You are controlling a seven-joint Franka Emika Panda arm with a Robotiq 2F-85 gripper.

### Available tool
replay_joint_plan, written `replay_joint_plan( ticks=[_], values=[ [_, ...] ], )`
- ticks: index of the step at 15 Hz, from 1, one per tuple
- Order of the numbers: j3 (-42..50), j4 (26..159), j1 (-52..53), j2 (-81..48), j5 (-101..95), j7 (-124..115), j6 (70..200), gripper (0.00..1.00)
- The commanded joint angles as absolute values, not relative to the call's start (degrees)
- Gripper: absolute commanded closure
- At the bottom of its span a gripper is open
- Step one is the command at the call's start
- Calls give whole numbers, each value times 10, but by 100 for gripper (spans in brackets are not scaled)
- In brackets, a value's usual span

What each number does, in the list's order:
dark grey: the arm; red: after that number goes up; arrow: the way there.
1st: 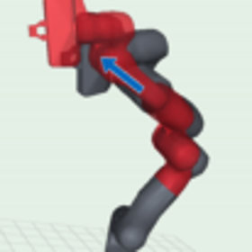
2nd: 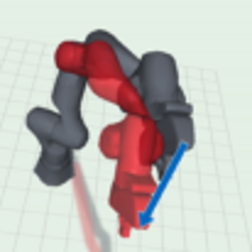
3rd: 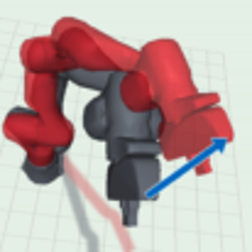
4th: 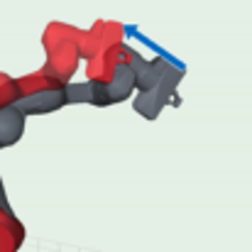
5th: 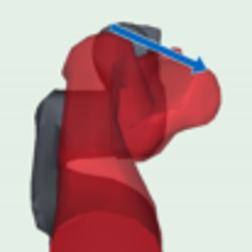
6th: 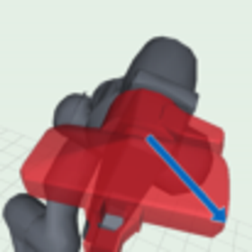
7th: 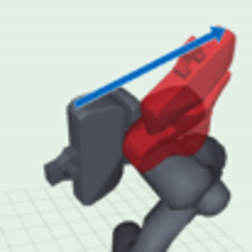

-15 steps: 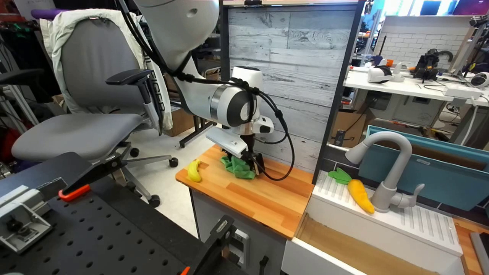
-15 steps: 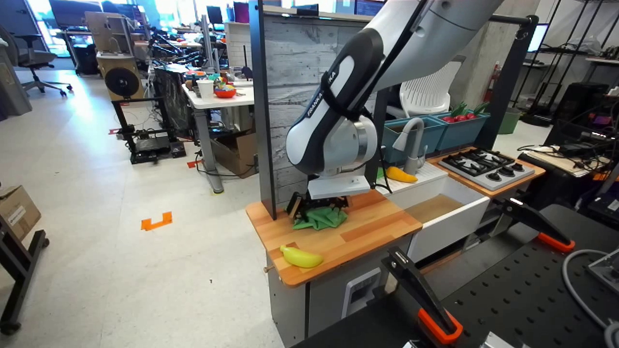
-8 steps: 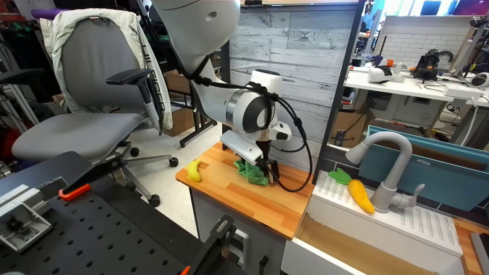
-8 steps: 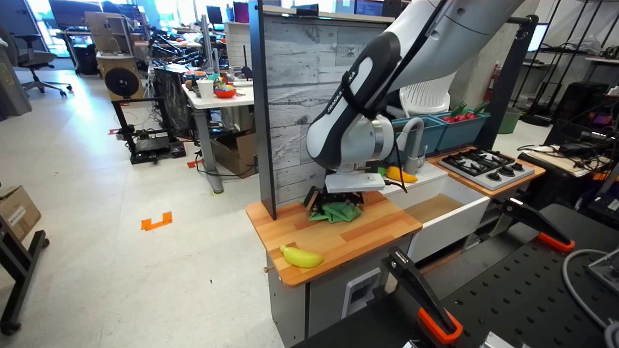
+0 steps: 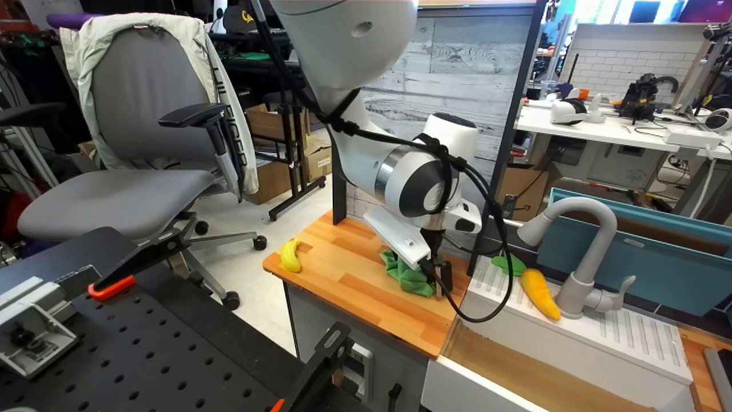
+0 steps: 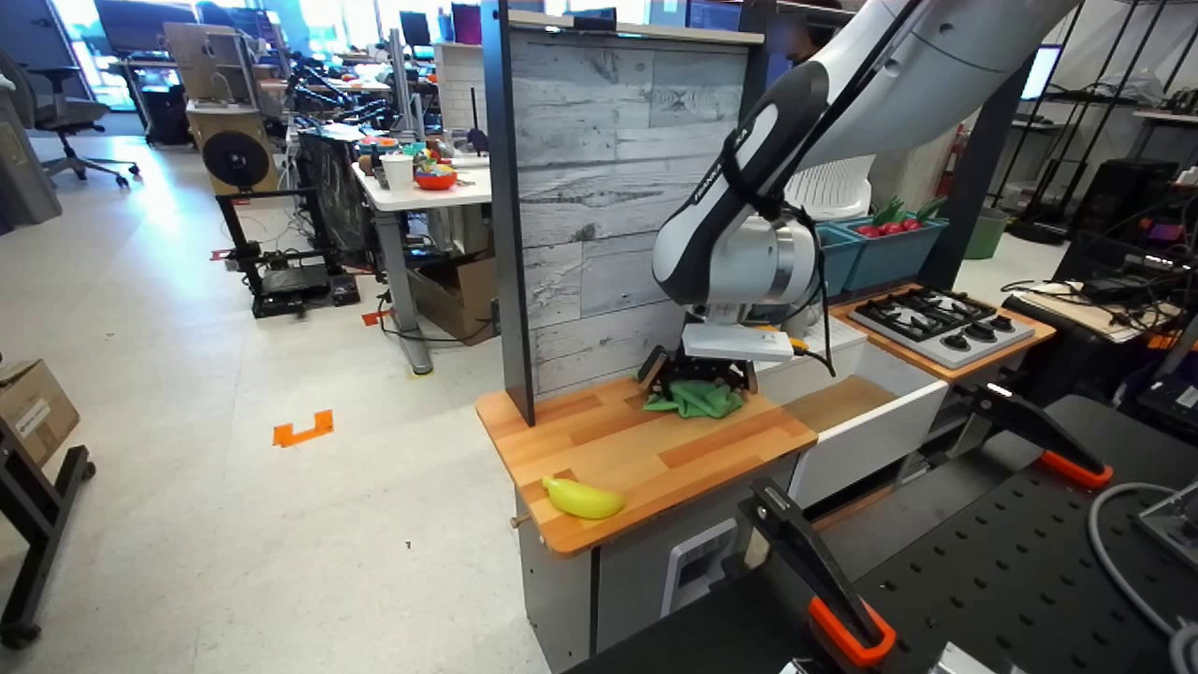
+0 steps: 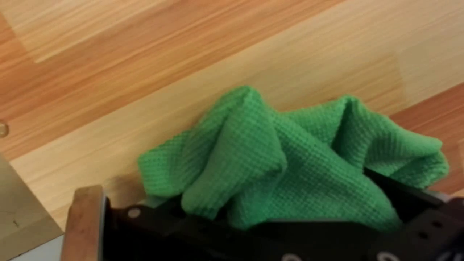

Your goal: Slide the green towel to the right

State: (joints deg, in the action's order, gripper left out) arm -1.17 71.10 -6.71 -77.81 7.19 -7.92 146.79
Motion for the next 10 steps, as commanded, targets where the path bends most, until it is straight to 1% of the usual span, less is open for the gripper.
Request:
replay_joint_plan(
  ticks=[1,6,10],
  values=[
    [-21,707,-95,-802,89,-53,1473,0],
    [-32,740,-100,-774,87,-56,1484,0],
    [-33,799,-101,-730,88,-53,1520,0]
  ],
)
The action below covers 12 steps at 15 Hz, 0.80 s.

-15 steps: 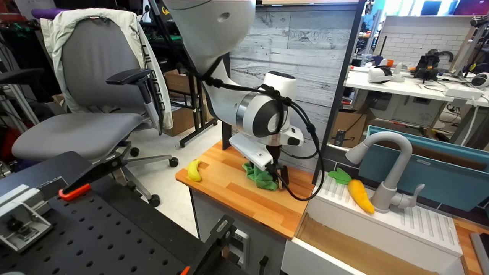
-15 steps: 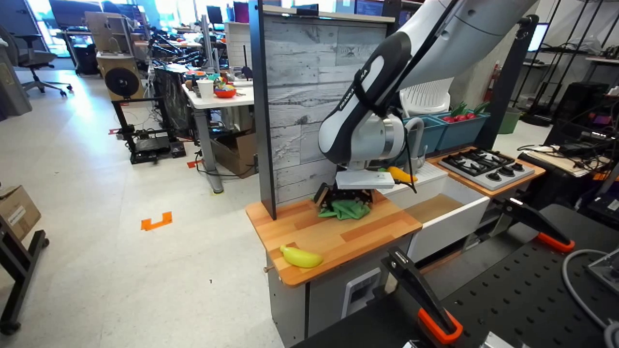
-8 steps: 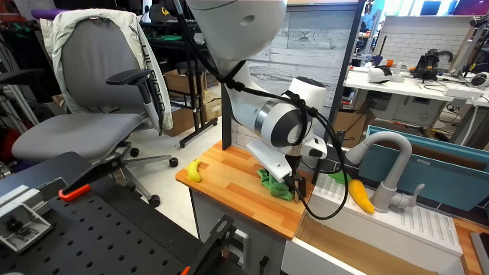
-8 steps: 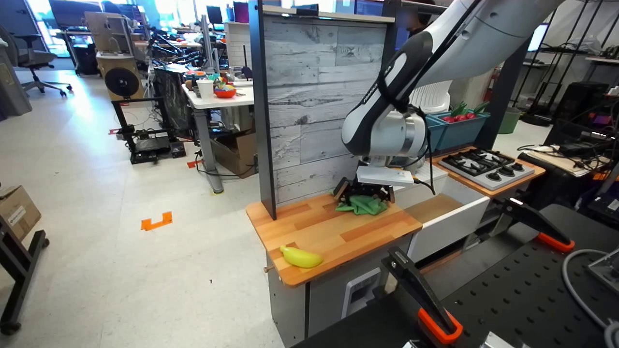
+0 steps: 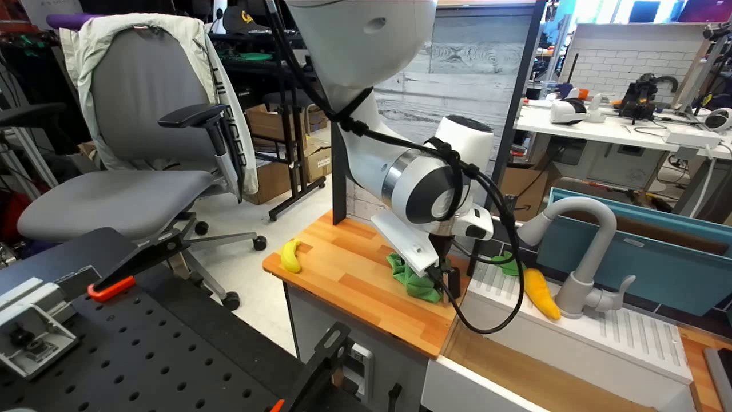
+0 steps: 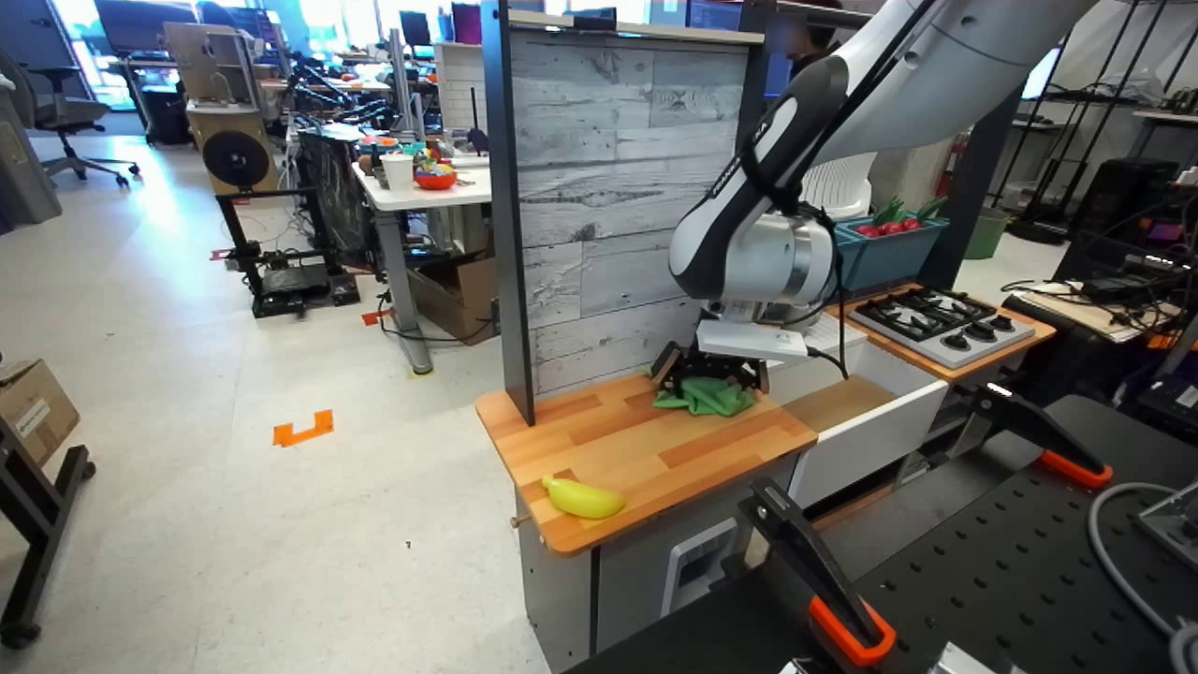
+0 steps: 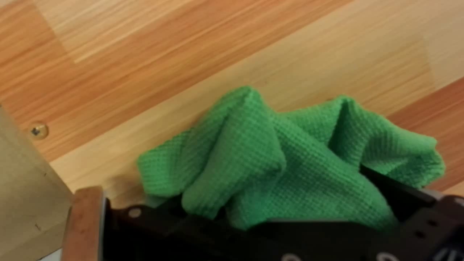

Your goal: Slide the green towel to the right

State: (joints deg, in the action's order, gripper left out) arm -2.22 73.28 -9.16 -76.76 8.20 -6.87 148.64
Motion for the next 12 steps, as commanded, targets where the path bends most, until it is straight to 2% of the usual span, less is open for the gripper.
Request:
replay_joint_plan(
  ticks=[1,12],
  values=[
    [-35,820,-104,-714,90,-55,1533,0],
    [-76,1111,-156,-459,133,-3,1625,0]
  ],
)
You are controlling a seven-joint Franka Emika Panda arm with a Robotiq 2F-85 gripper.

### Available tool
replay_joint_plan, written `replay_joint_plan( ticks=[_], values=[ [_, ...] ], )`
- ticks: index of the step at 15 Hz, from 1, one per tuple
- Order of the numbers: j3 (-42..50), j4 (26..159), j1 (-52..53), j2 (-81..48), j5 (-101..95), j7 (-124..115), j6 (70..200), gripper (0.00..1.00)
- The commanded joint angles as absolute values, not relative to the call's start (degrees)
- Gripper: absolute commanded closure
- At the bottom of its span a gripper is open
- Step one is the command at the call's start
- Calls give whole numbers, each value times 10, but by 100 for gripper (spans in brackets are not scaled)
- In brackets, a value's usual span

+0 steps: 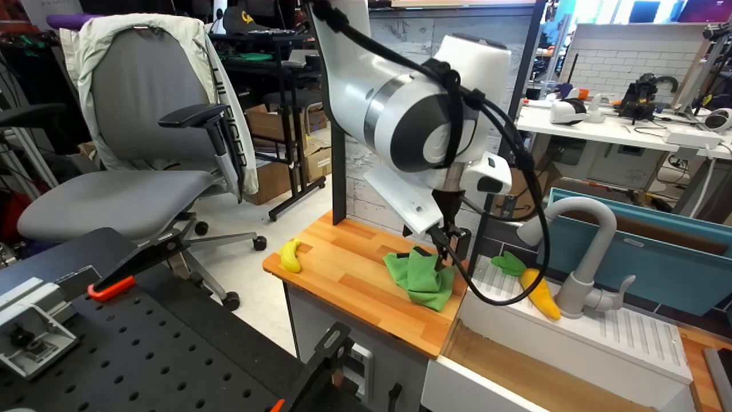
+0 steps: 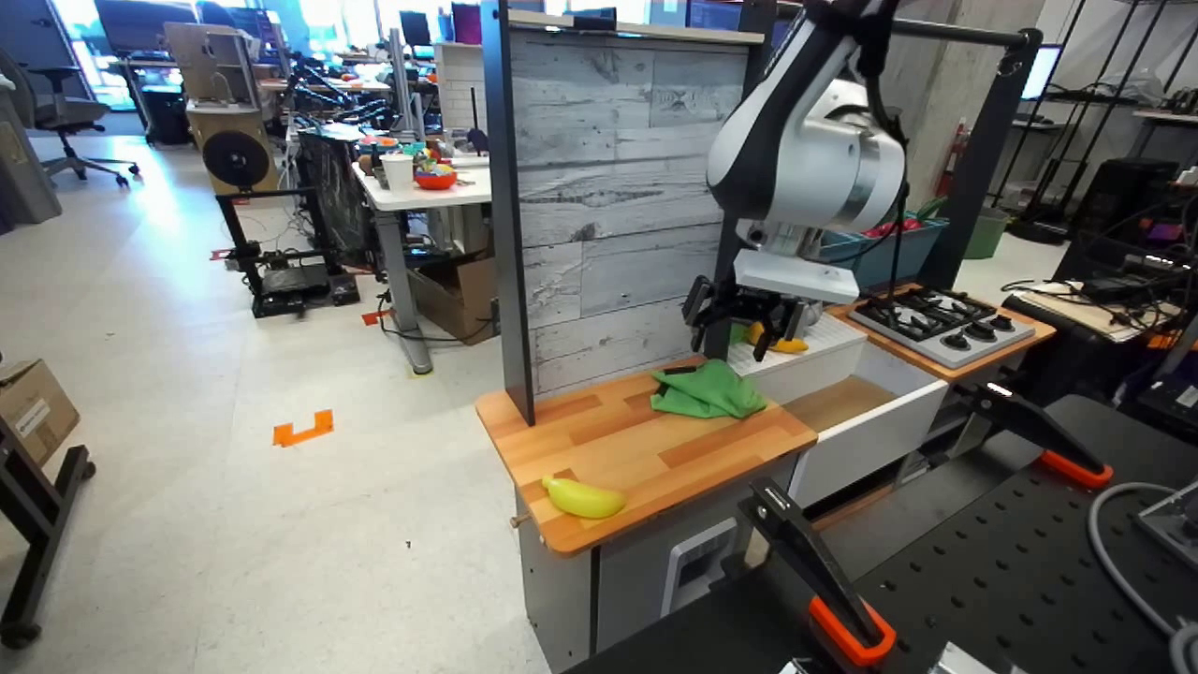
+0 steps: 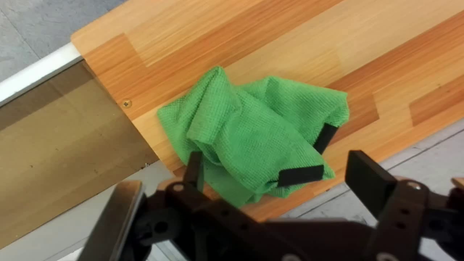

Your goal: Slide the green towel to the right

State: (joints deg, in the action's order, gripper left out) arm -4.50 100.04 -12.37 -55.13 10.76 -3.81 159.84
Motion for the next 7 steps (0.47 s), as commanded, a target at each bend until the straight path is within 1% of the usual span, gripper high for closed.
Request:
replay_joint_plan(
  ticks=[1,2,3,7],
  values=[
    [-86,1137,-166,-434,140,8,1625,0],
    [-91,1154,-172,-416,143,18,1618,0],
    [-63,1078,-141,-477,131,-8,1604,0],
    [-72,1133,-153,-426,139,7,1603,0]
  ],
)
